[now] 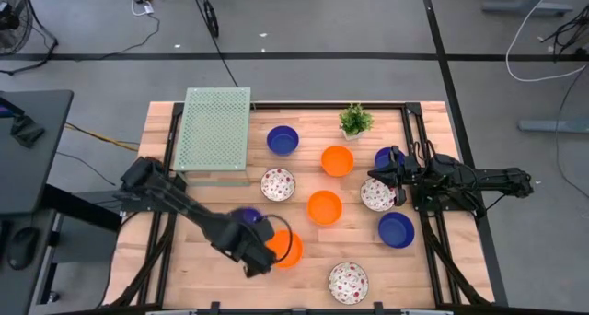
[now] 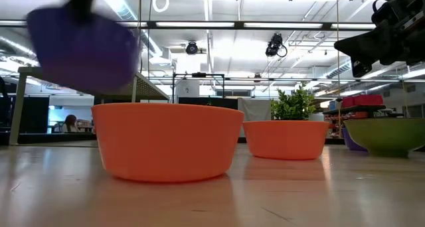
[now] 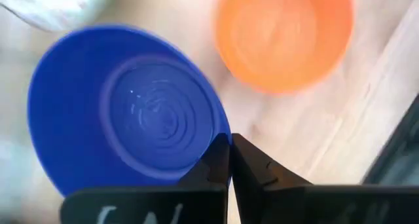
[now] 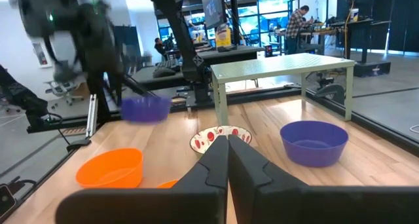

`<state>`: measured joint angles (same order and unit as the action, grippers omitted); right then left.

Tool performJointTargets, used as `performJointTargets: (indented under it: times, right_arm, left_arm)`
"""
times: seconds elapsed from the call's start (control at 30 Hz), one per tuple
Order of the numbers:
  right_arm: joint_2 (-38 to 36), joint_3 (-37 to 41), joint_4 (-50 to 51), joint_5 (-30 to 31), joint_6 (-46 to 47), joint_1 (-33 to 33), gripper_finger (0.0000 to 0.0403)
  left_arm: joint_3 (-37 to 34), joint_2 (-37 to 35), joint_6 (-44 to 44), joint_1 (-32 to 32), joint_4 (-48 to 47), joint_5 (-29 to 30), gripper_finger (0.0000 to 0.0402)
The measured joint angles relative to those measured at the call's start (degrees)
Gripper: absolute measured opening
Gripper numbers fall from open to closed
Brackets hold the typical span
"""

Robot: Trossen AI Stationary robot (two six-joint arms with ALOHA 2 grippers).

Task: Pick & Place Mini bowls
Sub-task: Put the blue bowl on the shelf

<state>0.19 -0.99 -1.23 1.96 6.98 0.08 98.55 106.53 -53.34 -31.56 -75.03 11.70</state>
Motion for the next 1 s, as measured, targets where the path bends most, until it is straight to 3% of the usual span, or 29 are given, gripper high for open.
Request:
performJointTargets:
  times: [0.17,0.33,0.67,1.0]
  right_arm:
    - [0.0,0.0,0.0,0.0,0.0,0.0,0.0011]
    - [0.0,0.0,0.1,0.0,0.0,0.0,0.0011]
    - [0.2,0.0,-0.4,0.2,0.0,0.0,0.0011]
    - [0.2,0.0,-0.4,0.2,0.0,0.0,0.0011]
  left_arm:
    - [16.0,-0.3,5.2,5.5,-15.4,10.5,0.0004]
    - [19.8,-5.6,19.0,15.7,-14.8,16.8,0.0004]
    - [9.6,-17.9,30.4,43.3,-13.9,17.4,0.0005]
    - [-6.5,-20.8,40.3,64.2,-7.2,7.6,0.0008]
